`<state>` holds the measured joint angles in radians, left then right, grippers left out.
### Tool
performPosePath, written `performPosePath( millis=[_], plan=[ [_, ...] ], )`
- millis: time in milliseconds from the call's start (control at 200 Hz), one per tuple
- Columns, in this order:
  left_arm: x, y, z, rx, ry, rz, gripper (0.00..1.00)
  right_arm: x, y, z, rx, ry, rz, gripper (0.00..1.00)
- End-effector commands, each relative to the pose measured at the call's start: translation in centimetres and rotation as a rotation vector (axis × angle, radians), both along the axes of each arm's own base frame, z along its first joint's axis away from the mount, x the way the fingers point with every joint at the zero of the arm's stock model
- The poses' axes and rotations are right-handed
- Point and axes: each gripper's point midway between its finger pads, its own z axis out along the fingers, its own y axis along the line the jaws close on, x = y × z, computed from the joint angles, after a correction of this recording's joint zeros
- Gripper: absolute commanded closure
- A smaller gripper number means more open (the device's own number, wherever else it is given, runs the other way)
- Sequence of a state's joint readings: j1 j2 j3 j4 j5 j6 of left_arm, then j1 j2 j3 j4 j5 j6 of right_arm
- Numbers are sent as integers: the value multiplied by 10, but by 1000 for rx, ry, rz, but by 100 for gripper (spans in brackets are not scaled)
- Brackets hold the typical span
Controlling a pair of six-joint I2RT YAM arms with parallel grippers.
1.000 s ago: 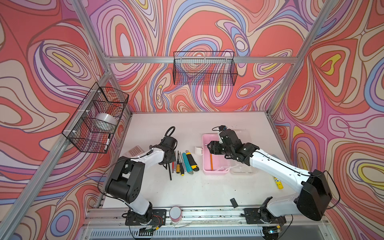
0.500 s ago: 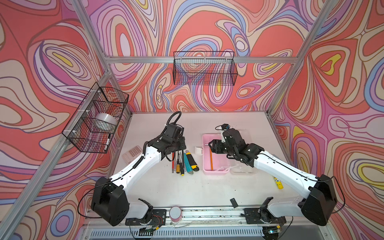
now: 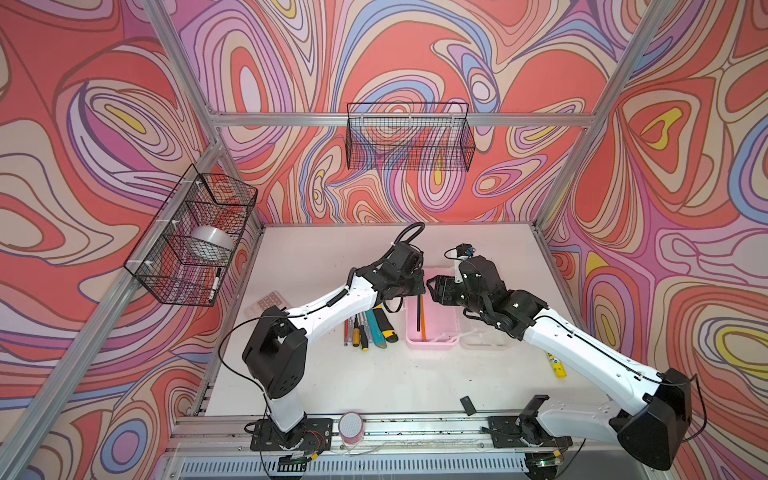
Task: Pack the tool kit
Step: 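Carry the black hex key over the pink box with left gripper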
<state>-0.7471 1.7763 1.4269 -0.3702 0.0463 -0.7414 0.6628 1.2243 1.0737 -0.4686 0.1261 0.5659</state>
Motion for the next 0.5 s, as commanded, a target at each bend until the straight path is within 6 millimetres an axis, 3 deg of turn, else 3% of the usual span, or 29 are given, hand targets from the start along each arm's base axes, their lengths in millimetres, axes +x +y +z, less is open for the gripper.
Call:
performPosePath(
  millis=[0, 496],
  plan=[
    [15, -8, -1, -19, -12, 38, 100, -4, -14, -1, -34, -6, -29, 29],
    [28, -28, -70, 45, 88, 34, 100, -5, -16, -23, -39, 36, -31, 29]
  ],
)
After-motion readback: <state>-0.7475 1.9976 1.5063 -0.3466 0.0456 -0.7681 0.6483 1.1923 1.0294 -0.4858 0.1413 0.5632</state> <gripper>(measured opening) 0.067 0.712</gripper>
